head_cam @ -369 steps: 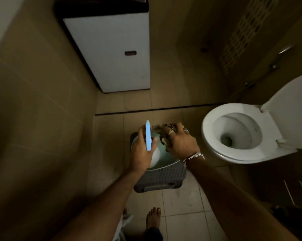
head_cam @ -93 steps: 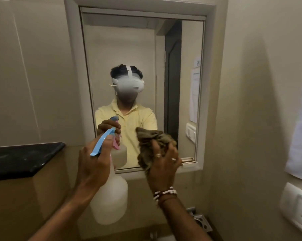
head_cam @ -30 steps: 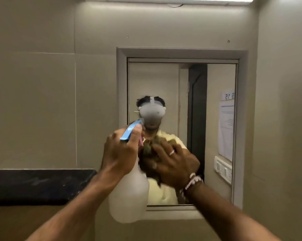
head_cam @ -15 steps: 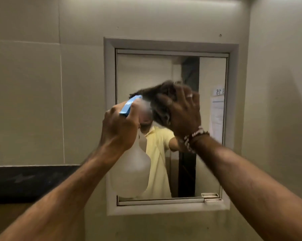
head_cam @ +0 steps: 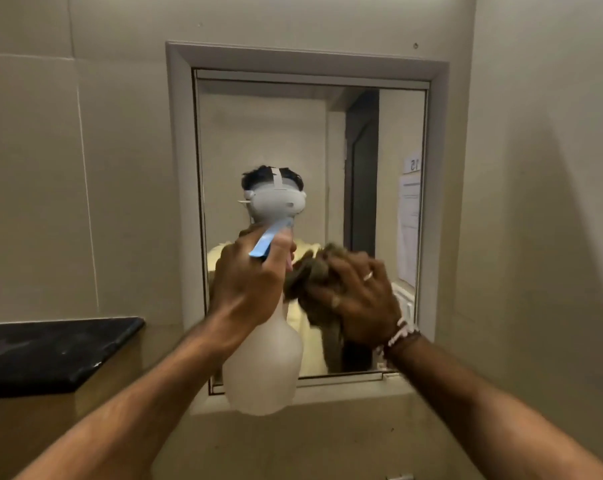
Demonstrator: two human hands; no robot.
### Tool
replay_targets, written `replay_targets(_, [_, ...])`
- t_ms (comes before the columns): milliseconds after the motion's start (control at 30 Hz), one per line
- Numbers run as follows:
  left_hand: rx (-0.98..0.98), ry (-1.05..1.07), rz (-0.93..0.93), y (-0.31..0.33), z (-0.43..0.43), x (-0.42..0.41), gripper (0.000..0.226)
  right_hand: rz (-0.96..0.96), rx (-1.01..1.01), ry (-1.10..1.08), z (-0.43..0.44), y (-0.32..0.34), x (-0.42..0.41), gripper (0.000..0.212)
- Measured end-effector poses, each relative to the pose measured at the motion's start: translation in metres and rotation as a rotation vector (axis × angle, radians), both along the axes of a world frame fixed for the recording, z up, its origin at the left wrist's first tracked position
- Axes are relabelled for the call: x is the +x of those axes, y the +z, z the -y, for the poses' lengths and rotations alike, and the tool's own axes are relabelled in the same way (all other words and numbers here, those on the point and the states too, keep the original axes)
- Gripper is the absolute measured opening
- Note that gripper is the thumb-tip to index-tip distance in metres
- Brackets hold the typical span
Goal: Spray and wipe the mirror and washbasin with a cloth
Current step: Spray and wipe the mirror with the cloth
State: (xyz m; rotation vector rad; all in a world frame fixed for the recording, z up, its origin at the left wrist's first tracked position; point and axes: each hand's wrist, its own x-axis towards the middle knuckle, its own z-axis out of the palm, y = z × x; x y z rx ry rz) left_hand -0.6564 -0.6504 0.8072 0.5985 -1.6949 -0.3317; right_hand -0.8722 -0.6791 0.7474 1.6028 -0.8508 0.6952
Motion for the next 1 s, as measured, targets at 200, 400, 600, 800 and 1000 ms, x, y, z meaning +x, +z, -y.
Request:
replay_targets(200, [-0.125,-0.001,0.0,0.069,0.001,-0.038,0.043,0.347,-0.226,-0.153,-0.014,0.155,-0.033,0.059])
replay_targets(400, [-0.14,0.009,-0.053,0.094,0.001,-0.063,0.043,0.546,-0.27,-0.245,-0.022,0.206,-0.046,0.052])
replay_targets(600, [-0.078,-0.072,-0.053,0.027,-0.005,-0.064,0.042,0.475,-0.163,-0.189,-0.025,0.096,-0.054,0.055])
replay_targets(800, [0.01,-0.13,-0.065,-0.07,-0.013,-0.057,0.026,0.423,-0.042,-0.157,-0.03,-0.06,-0.061,0.071])
replay_targets(1000, [0.07,-0.102,-0.041,-0.145,-0.014,-0.047,0.034,0.49,0.064,-0.158,-0.043,-0.119,-0.046,0.063])
